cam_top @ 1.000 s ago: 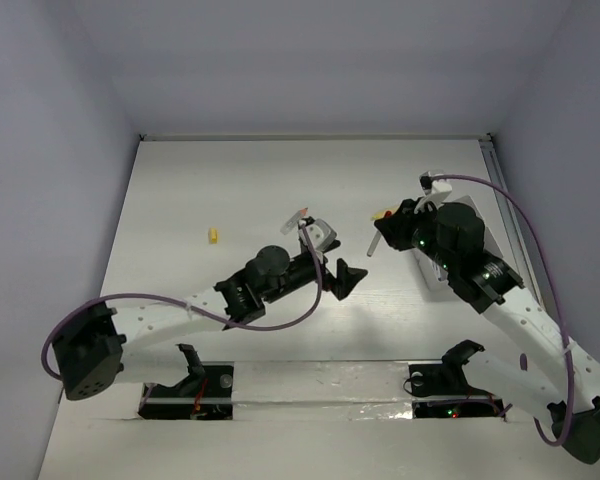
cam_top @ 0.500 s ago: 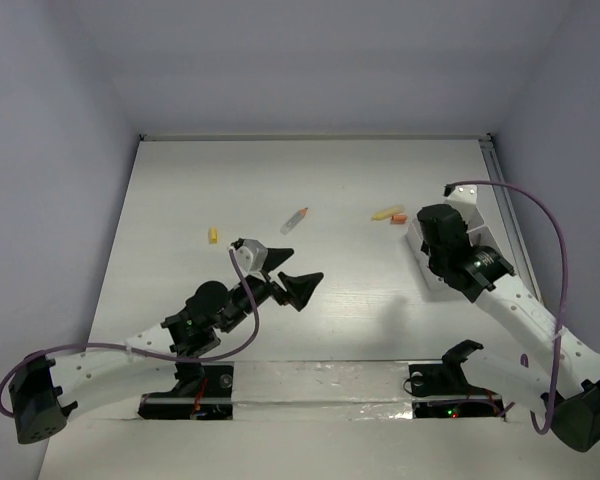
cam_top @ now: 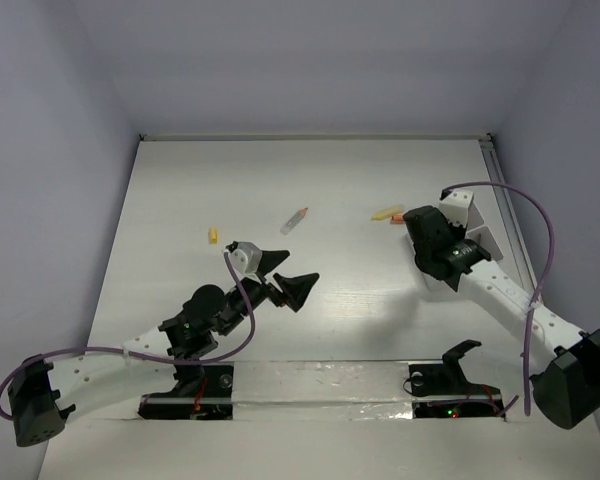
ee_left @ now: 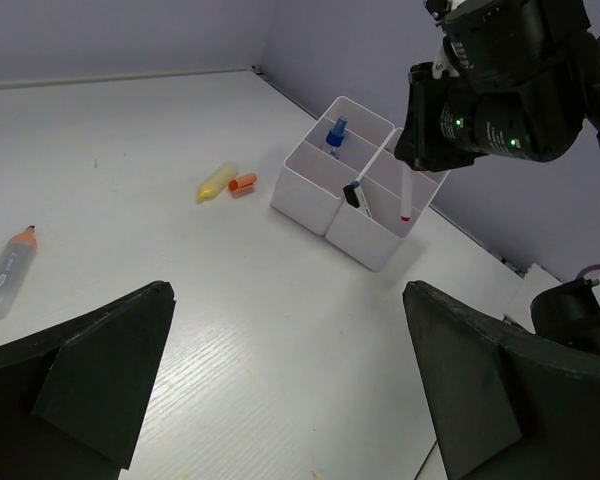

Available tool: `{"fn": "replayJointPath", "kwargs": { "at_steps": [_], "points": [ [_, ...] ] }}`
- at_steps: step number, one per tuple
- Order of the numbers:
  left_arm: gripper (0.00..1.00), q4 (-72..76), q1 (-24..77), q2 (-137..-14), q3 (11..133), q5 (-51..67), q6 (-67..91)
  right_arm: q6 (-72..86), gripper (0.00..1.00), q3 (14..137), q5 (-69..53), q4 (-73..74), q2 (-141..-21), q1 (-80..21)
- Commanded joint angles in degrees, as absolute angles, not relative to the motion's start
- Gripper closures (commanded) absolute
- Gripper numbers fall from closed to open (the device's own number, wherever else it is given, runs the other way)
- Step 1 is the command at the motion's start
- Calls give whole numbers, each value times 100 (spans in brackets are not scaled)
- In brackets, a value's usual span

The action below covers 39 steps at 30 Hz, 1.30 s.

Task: Sort the stationery into containers
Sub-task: Place the pen in the storage box, then pick up the pen from the center of the board.

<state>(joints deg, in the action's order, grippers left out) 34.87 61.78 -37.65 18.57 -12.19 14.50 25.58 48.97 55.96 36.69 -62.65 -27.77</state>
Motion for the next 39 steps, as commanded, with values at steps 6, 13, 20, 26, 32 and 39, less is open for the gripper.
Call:
{"fn": "replayJointPath", "kwargs": {
  "at_steps": [6, 13, 20, 26, 32, 39],
  "points": [
    [1, 3797, 6196, -3753, 1802, -1564, 1547, 2469, 95, 4667, 5775, 2961, -6381, -2689],
    [1, 3779, 6196, -3867, 1846, -1608, 1547, 2847, 40, 4991, 5423, 3366, -6714, -2689],
    [1, 3753, 6196, -3999, 1872, -1740, 1564, 2104, 40, 5581, 4573, 2850, -6232, -2689],
    [1, 3639, 6196, -4026, 1907, -2047, 1643, 1924, 39, 6002, 2533, 1812, -6808, -2689],
    [1, 3464, 6196, -3858, 1863, -2671, 1723, 2205, 38, 6555, 1434, 1029, -8137, -3154],
    [1, 3270, 6196, -3735, 1811, -3384, 1767, 2513, 39, 7443, 1554, 1132, -9641, -3401]
  ]
}}
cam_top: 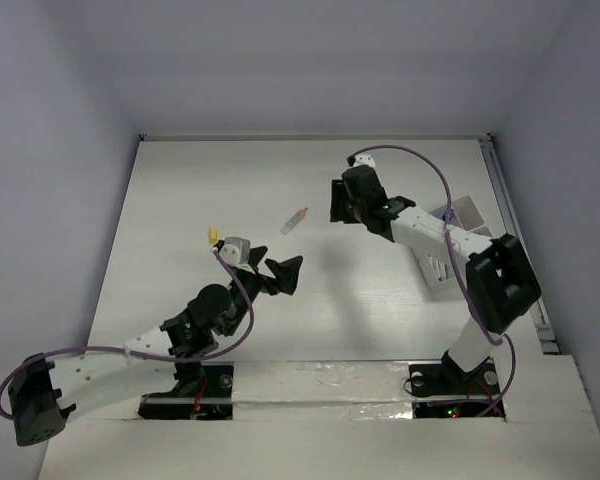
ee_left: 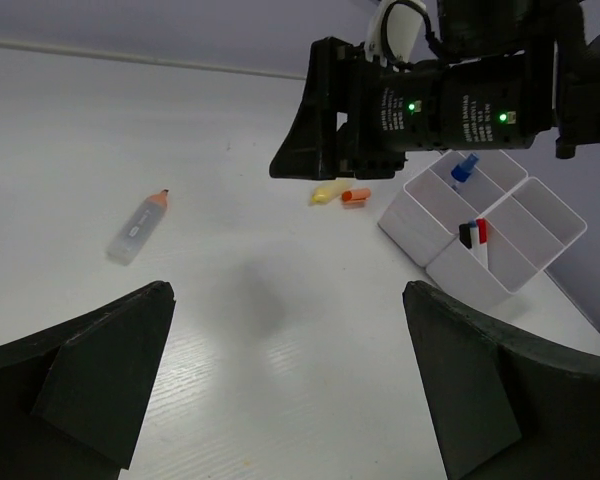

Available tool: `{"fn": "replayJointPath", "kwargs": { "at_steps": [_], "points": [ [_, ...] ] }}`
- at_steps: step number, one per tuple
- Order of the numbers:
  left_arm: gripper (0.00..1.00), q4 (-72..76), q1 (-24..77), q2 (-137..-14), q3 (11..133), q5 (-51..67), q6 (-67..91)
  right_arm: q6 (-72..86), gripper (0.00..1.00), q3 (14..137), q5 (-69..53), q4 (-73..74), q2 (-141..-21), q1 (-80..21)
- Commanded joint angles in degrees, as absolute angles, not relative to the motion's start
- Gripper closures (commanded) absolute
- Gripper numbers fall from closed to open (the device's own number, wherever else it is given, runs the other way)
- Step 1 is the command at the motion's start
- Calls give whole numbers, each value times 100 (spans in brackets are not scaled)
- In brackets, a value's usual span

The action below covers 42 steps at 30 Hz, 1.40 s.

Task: Sort the stationery into containers
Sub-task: Pick up the pen from the center of the board.

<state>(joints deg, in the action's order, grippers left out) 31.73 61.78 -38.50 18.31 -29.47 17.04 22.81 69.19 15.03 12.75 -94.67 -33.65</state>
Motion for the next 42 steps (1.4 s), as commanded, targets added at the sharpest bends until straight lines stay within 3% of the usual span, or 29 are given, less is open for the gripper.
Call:
{"fn": "replayJointPath", "kwargs": {
  "at_steps": [1, 7, 16, 22, 42],
  "points": [
    [1, 3278, 6196, -3761, 1819, -3384, 1749, 2557, 39, 7436, 1947, 1169, -9703, -3401],
    [1, 3366, 6196, -3999, 1846, -3191, 1784, 2821, 41, 7181, 3276, 1538, -9712, -3183],
    [1, 3437, 6144, -4052, 1846, -2927, 1863, 3418, 43, 7014, 3638, 1670, -9975, -2558],
    [1, 3480, 6144, -4104, 1828, -2813, 1890, 3963, 52, 7110, 3823, 1740, -10239, -2426],
    [1, 3542, 6091, -4201, 1837, -2689, 1916, 4175, 42, 7769, 3630, 1582, -11373, -2426]
  ]
}}
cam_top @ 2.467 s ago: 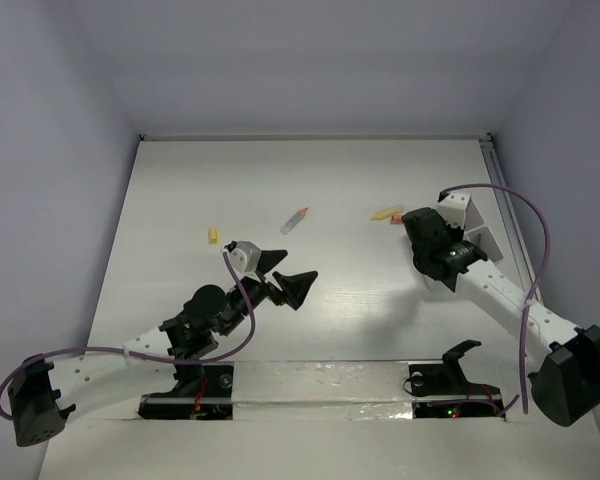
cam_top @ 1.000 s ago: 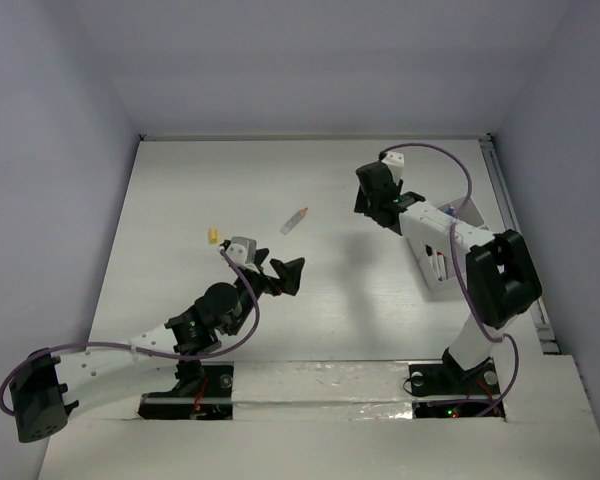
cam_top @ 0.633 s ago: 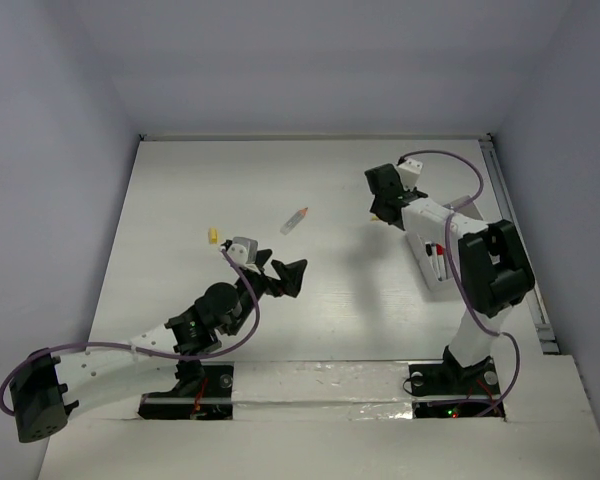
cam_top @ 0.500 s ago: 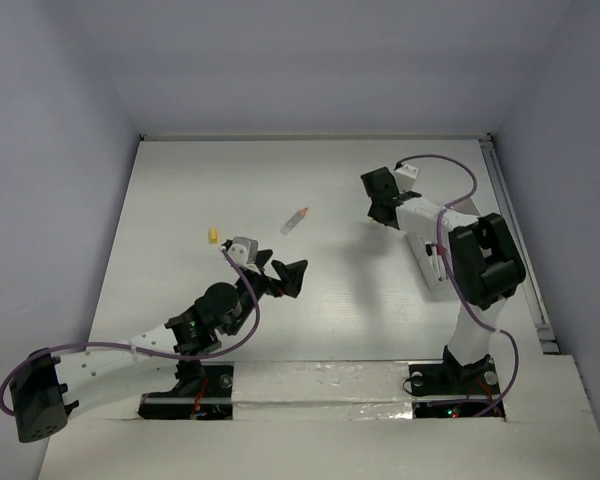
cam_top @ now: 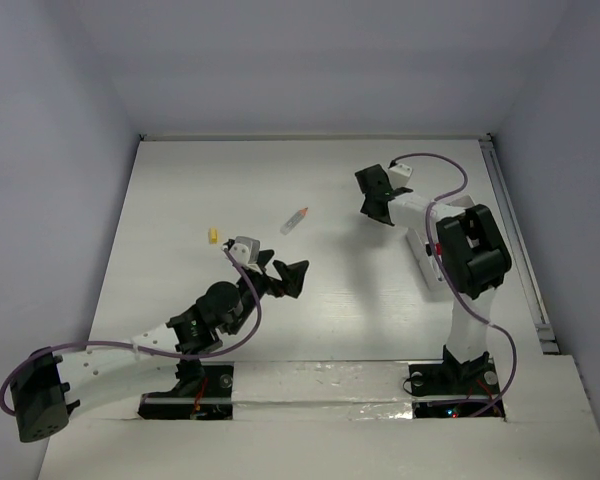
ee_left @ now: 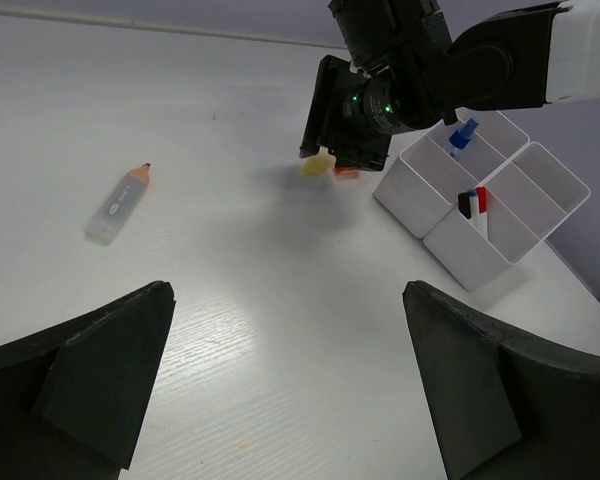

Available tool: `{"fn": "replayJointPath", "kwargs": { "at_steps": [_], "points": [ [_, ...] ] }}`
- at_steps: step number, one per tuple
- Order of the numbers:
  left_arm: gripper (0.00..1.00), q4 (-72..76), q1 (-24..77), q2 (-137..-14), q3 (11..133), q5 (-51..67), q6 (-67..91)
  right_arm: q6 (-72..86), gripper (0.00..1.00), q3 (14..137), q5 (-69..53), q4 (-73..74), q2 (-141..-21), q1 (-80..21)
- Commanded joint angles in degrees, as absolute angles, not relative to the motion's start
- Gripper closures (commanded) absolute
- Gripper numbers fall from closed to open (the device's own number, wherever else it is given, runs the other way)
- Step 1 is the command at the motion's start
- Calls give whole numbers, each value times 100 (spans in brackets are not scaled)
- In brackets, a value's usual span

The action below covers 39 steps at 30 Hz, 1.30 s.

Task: Sort the stationery into containers
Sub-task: Pick up the pen from the center of the board.

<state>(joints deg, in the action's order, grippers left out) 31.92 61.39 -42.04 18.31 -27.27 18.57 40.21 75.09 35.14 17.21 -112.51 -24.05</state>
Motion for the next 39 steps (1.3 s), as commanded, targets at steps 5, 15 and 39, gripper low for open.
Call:
{"fn": "replayJointPath", "kwargs": {
  "at_steps": [5, 15, 39],
  "points": [
    [1, 3551, 6091, -4236, 1846, -2681, 1899, 4227, 42, 7988, 3630, 1634, -11601, -2373],
    [1, 3542, 6091, -4228, 1837, -2707, 1907, 4140, 55, 8007, 3551, 1582, -11839, -2373],
    [1, 3656, 6091, -4227, 1784, -2654, 1863, 3630, 38, 8218, 3823, 1626, -12190, -2268]
  ]
}}
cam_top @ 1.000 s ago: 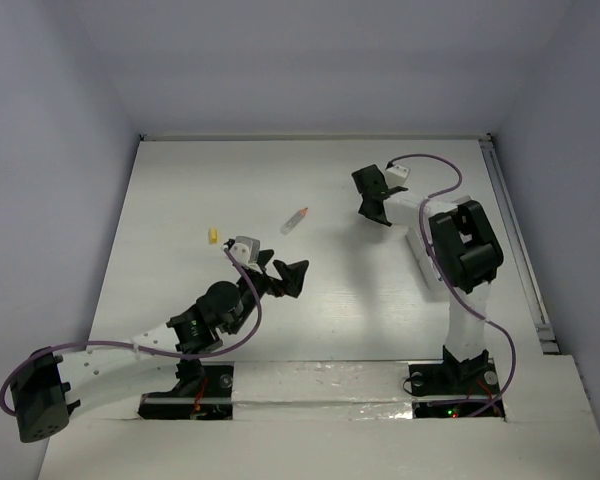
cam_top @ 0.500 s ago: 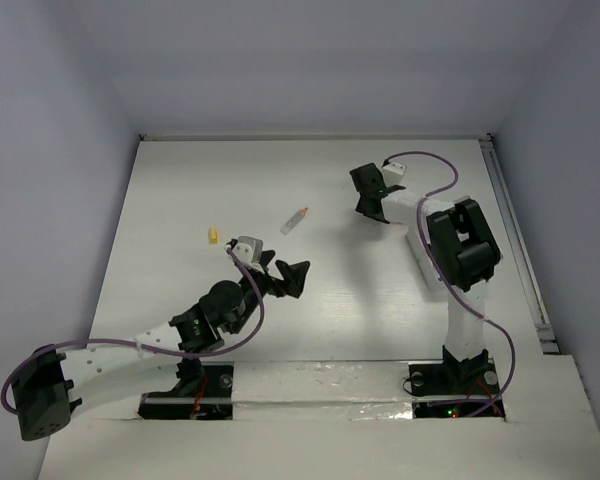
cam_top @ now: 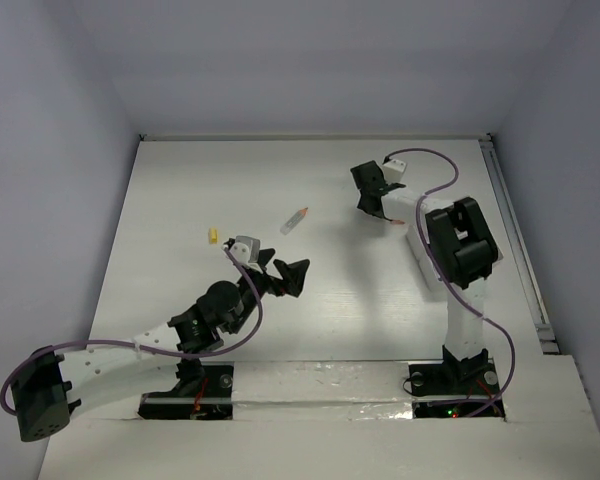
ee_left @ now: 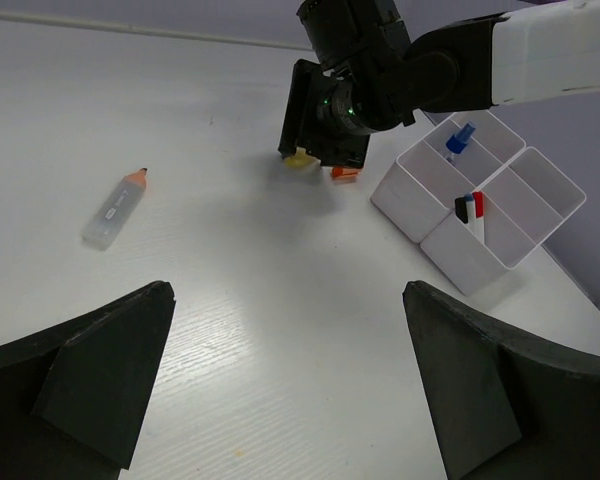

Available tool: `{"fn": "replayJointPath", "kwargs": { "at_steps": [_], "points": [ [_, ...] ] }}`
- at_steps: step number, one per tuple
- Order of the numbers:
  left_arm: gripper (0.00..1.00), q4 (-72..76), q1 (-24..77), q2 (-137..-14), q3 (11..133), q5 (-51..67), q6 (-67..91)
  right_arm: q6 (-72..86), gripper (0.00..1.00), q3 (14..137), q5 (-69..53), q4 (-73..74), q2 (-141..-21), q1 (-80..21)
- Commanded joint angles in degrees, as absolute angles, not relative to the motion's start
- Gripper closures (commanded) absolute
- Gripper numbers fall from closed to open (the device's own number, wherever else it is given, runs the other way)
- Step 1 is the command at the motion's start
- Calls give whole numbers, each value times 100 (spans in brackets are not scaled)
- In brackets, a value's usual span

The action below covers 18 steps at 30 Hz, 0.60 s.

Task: Sort the stationery into containers
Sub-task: Pick up the pen from the center of the board.

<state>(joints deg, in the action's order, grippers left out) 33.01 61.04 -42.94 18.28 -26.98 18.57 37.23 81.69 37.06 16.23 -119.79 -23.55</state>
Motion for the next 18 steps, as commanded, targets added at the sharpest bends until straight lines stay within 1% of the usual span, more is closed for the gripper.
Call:
{"fn": "replayJointPath", "kwargs": {
  "at_steps": [1, 2, 3, 6, 7, 9, 10, 12, 13, 15, 16, 18],
  "points": [
    [1, 3656, 6039, -4245, 1784, -2646, 1863, 3621, 38, 8253, 3788, 1617, -12208, -2215],
    [1, 3656, 6038, -4263, 1802, -2646, 1863, 3604, 39, 8262, 3753, 1591, -12234, -2215],
    [1, 3656, 6038, -4289, 1810, -2637, 1863, 3577, 48, 8270, 3744, 1565, -12260, -2215],
    [1, 3665, 6038, -4324, 1811, -2645, 1854, 3542, 63, 8306, 3744, 1529, -12331, -2215],
    [1, 3656, 6038, -4324, 1811, -2663, 1846, 3507, 74, 8297, 3735, 1486, -12331, -2215],
    [1, 3656, 6038, -4342, 1810, -2672, 1846, 3393, 80, 8131, 3657, 1302, -12244, -2215],
    [1, 3665, 6038, -4333, 1802, -2672, 1846, 3236, 86, 8025, 3613, 1014, -12165, -2215],
    [1, 3726, 6038, -4307, 1776, -2646, 1837, 2955, 90, 7632, 3464, 635, -11806, -2346],
    [1, 3770, 6038, -4298, 1758, -2611, 1811, 2605, 90, 7542, 3385, 276, -11673, -2408],
    [1, 3797, 6038, -4350, 1767, -2602, 1811, 2165, 90, 7366, 2780, 19, -11375, -2557],
    [1, 3788, 6038, -4377, 1793, -2602, 1802, 1771, 90, 7156, 2534, -287, -11025, -2558],
    [1, 3657, 6038, -4465, 1933, -2628, 1793, 1504, 90, 6936, 1796, -360, -10602, -2610]
  ]
}}
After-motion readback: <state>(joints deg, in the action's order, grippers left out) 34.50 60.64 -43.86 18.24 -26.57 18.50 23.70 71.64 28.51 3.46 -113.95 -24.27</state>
